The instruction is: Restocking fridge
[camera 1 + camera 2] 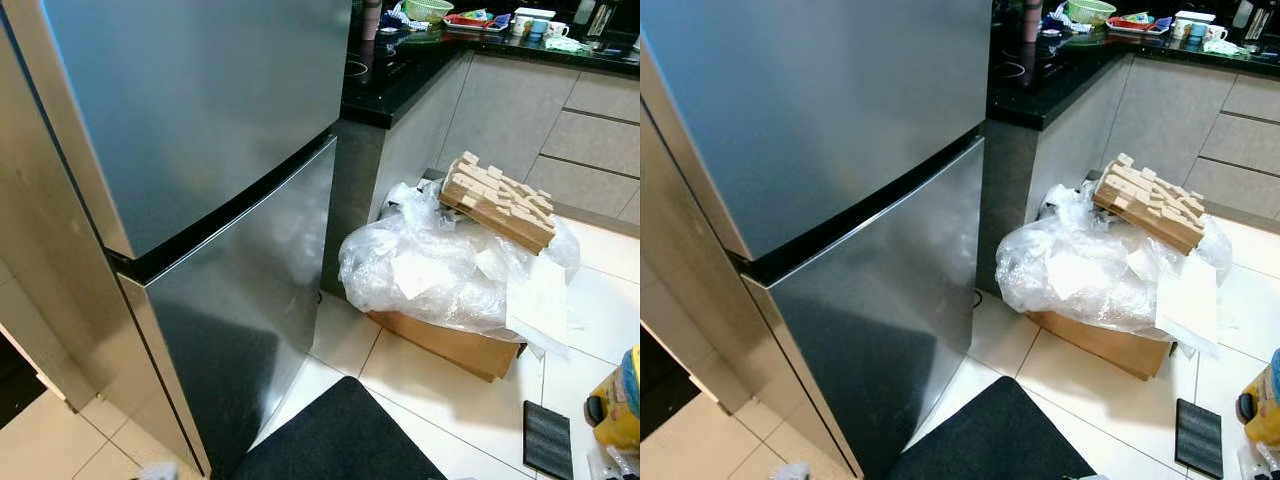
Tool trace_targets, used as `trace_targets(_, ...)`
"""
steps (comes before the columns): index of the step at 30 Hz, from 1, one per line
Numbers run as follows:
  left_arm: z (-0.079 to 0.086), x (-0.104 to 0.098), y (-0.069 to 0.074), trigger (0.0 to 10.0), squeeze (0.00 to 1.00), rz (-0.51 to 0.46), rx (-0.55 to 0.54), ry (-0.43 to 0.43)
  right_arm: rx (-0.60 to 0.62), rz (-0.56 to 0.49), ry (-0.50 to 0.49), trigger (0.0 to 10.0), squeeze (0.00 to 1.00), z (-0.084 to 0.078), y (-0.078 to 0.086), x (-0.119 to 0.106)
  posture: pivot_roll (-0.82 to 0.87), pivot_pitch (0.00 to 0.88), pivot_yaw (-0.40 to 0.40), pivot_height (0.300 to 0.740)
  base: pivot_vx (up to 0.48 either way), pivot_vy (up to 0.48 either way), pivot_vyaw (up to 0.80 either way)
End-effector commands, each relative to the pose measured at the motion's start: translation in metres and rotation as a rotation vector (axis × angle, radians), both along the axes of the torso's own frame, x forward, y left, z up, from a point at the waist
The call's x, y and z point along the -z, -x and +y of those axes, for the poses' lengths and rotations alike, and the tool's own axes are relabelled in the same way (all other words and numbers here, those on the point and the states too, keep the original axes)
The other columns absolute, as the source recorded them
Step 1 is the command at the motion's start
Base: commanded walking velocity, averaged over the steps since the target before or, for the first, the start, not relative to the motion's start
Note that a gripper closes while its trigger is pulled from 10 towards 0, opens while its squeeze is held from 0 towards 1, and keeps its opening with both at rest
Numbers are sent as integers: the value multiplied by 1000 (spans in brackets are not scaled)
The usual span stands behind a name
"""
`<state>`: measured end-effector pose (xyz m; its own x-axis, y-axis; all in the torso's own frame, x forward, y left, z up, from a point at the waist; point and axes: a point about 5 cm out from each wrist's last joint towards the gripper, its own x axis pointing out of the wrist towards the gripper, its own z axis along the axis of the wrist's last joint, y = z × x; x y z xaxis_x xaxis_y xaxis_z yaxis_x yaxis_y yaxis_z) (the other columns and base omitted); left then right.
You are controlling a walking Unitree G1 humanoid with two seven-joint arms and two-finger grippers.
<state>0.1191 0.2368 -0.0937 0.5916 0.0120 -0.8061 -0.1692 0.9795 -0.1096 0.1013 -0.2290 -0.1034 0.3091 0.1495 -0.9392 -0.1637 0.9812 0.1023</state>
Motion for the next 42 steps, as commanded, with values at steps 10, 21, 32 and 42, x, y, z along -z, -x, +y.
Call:
trace_targets(10, 53, -52, -57, 10000, 0, -393, -43, 56, -9, 0, 0, 10000, 0, -2, 0, 0, 54, 0, -66, 740, 0, 0, 0)
trace_targets(21, 76, -116, -100, 10000, 1000, -732, 205, 224, -14, 1, 6, 10000, 0, -4, 0, -1, 50, 0, -68, 740, 0, 0, 0)
trace_targets(32, 84, -201, -110, 10000, 1000, -926, 620, 331, -21, 4, 3, 10000, 0, -4, 0, -1, 50, 0, -68, 740, 0, 0, 0)
trace_targets(42, 58, -246, -96, 10000, 1000, -940, 928, 407, -27, 9, -2, 10000, 0, -3, 0, -1, 55, 0, -71, 740, 0, 0, 0)
